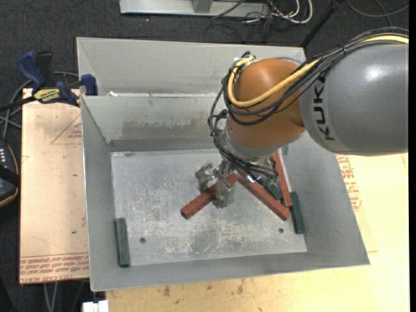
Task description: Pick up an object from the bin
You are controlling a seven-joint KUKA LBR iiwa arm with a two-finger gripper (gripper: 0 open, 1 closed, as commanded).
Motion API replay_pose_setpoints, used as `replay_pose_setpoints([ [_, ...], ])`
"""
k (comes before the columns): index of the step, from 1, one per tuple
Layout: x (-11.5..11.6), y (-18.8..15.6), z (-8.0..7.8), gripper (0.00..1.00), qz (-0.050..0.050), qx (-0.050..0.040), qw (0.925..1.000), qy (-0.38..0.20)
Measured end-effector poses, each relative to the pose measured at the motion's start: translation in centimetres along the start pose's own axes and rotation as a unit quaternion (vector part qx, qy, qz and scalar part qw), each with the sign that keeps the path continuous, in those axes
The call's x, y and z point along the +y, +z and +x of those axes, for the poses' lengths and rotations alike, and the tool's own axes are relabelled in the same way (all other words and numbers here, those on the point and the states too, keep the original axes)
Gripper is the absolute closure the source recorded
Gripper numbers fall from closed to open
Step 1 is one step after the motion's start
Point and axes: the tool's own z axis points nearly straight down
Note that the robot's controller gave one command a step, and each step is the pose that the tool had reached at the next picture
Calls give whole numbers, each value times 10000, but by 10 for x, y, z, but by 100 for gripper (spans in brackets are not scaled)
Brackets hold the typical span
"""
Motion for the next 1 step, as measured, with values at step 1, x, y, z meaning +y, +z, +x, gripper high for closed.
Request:
replay_pose_setpoints([
  [1, -19, -156, -10, 100, 17, -11, 9992, 392],
])
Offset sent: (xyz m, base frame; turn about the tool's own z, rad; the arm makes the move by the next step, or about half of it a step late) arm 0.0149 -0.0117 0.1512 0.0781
